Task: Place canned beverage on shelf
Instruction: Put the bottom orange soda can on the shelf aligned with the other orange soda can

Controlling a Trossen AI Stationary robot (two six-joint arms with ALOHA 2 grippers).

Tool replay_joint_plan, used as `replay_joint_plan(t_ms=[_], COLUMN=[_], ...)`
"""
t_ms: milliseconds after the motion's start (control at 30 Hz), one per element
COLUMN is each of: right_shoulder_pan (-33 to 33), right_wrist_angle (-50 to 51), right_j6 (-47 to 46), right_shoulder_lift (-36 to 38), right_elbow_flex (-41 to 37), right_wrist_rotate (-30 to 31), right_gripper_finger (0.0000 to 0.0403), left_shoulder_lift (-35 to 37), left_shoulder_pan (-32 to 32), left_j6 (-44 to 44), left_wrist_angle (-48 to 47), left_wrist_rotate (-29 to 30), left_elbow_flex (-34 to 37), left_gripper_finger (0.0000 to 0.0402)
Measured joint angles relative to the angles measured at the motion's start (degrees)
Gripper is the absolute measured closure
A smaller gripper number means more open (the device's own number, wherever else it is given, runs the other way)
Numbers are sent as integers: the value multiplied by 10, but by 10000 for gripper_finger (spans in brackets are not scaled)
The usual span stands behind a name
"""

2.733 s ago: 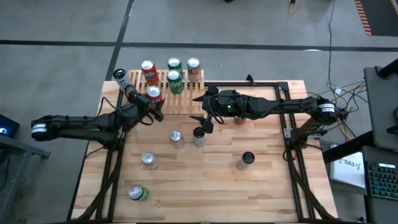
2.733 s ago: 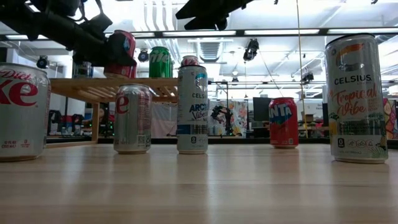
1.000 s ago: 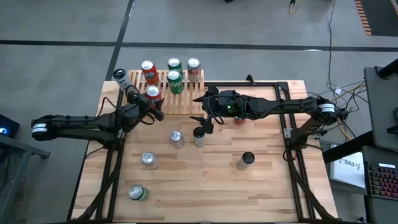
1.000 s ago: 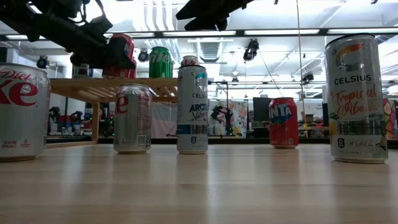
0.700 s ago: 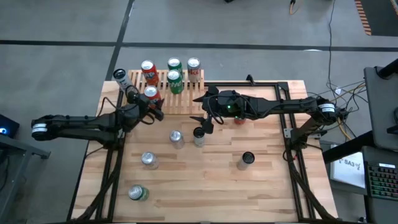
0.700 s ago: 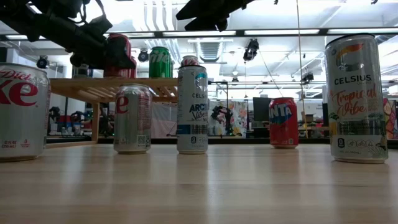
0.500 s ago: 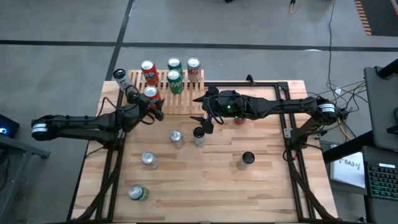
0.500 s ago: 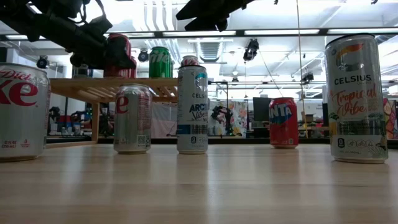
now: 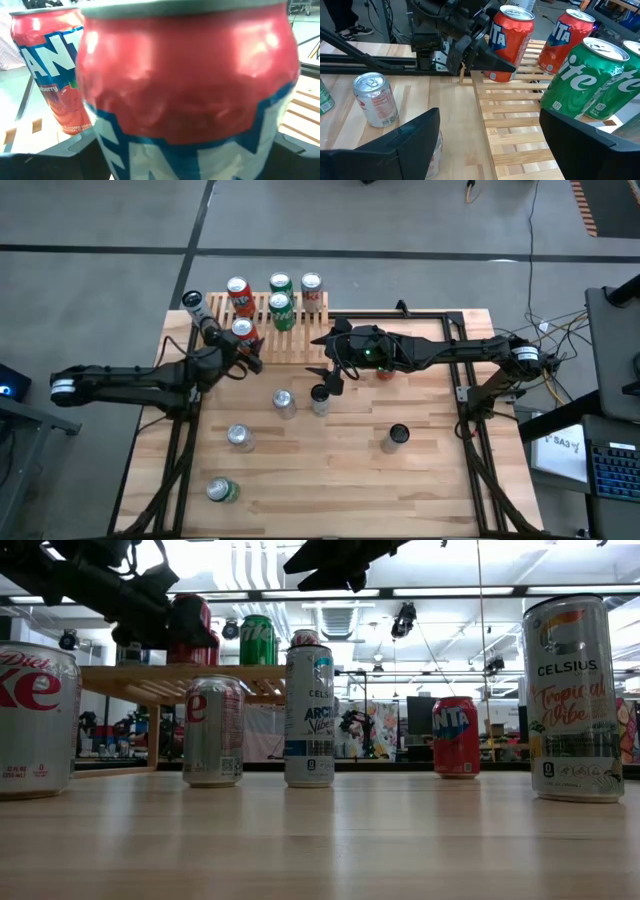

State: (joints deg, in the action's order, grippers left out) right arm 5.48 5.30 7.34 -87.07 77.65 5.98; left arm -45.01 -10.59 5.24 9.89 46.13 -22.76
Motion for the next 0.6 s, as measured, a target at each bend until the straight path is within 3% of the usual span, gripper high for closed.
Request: replay_joint_plan(t_ms=[600], right_shoulder_pan=[0], right_wrist_angle=[0], right_j6=[-3], right_shoulder_lift=[0], right_elbow_flex=[0], right_wrist_rotate=[0], right_gripper_finger=[74], left_shoulder_lift=[16], left_shoulder_pan=[0], left_j6=[-50], left_wrist_angle=[-27], left_wrist_rotate=[0], left_elbow_flex=[-61], left_gripper_finger=[67])
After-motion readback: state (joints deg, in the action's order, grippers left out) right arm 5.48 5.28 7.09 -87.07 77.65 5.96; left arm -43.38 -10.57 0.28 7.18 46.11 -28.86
